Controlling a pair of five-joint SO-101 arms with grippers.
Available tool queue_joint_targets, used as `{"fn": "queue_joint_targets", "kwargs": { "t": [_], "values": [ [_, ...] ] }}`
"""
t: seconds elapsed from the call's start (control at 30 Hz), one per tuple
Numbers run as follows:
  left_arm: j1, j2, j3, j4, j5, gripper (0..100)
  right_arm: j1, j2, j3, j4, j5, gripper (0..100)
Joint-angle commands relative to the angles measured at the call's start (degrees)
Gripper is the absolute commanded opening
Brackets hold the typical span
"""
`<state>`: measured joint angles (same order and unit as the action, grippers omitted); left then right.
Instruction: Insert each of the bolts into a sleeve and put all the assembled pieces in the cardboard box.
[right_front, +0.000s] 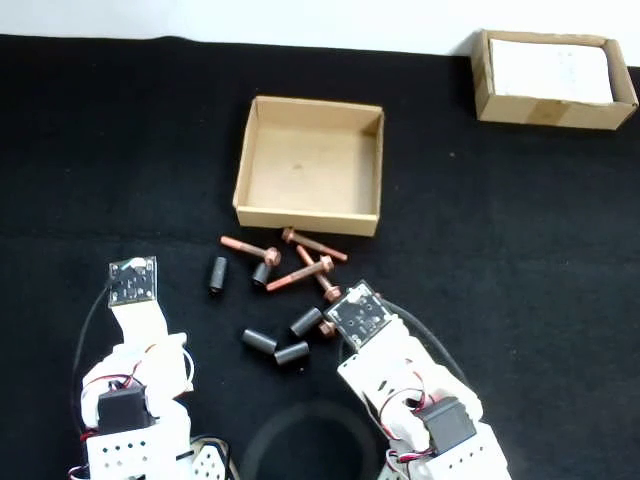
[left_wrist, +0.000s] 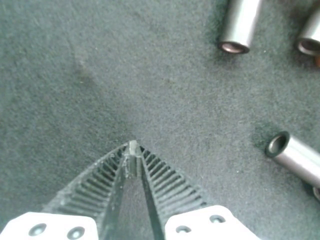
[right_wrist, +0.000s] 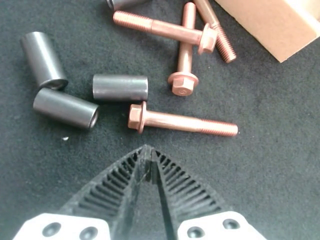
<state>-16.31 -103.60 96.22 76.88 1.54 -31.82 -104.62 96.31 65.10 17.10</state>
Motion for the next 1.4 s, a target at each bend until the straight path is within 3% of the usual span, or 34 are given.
{"fn": "queue_joint_targets", "kwargs": {
  "t": [0.0,0.4,0.77,1.0,1.17,1.37],
  "values": [
    [-0.22,-0.04,0.92,-0.70,-0.09,1,0.48,-0.22,7.08,-0.31,-0.35,0.7],
    [-0.22,-0.04,0.92,-0.70,-0.09,1,-3.38,-0.31,7.08,-0.31,-0.26,0.8],
    [-0.22,-0.04,0.92,-0.70,-0.09,1,12.97,-0.31,7.25,-0.40,-0.18,0.9],
    [-0.22,-0.04,0.92,-0.70,-0.09,1,16.57,-0.31,7.25,-7.16,-0.79,0.7],
    [-0.22,-0.04,0.92,-0.70,-0.09,1,19.12,-0.13,6.37,-7.52,-20.84,0.9],
    [-0.22,-0.04,0.92,-0.70,-0.09,1,19.56,-0.04,5.67,-7.25,-18.11,0.9]
  ]
}}
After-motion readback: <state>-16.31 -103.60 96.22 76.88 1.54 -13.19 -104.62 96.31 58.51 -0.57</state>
